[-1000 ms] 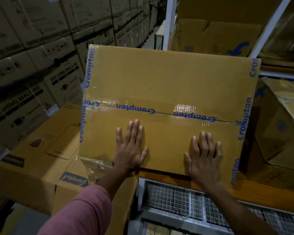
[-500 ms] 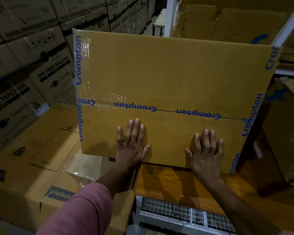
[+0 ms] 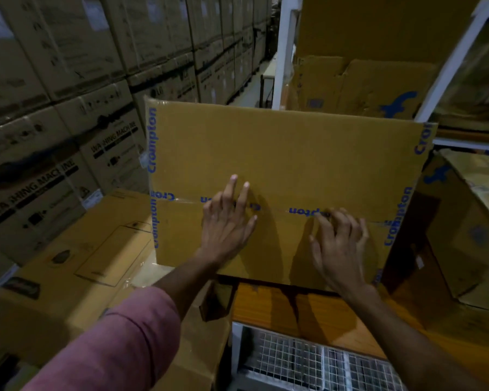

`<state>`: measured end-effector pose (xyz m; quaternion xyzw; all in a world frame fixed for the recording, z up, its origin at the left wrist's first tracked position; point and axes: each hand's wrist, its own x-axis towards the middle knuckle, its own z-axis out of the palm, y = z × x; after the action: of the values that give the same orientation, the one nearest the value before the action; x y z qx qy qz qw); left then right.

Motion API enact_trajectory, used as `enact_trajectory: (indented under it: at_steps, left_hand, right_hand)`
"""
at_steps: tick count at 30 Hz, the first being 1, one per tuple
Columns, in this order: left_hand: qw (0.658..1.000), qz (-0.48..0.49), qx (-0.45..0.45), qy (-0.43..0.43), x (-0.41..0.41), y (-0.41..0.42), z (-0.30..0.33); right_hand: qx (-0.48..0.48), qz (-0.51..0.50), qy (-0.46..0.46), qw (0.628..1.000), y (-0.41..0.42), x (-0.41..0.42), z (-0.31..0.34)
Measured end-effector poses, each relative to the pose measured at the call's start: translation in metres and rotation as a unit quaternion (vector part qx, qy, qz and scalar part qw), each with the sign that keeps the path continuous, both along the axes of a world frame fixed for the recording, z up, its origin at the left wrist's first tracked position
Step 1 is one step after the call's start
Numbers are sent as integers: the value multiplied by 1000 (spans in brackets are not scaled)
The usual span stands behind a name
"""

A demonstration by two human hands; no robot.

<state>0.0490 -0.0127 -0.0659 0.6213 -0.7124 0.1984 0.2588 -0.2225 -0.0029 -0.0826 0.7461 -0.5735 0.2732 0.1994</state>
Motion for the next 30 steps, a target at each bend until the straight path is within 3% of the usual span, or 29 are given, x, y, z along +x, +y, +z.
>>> enact_trajectory:
  at_steps: [5, 9, 12, 15, 17, 22, 30]
  left_hand:
    - [996, 73, -45, -40, -3, 0, 85]
    - [995, 58, -8, -76, 0, 7, 143]
    - [999, 14, 4, -32, 3, 13, 168]
    - [999, 9, 30, 17, 11, 4, 182]
    - [999, 3, 47, 27, 15, 0, 183]
    - [988, -9, 148, 34, 17, 11, 176]
    - [993, -24, 112, 21, 17, 90, 162]
  right_hand:
    - [-82, 8, -20, 996, -4, 7, 90]
    - [-140, 48, -46, 988, -1, 2, 159]
    - [-5, 53, -110, 992, -13, -6, 203]
    - [187, 1, -53, 981, -29, -17, 212]
    - [244, -10, -22, 970, -28, -20, 203]
    - [247, -9, -4, 969, -7, -22, 193]
    - [188, -27, 7, 982, 76, -22, 181]
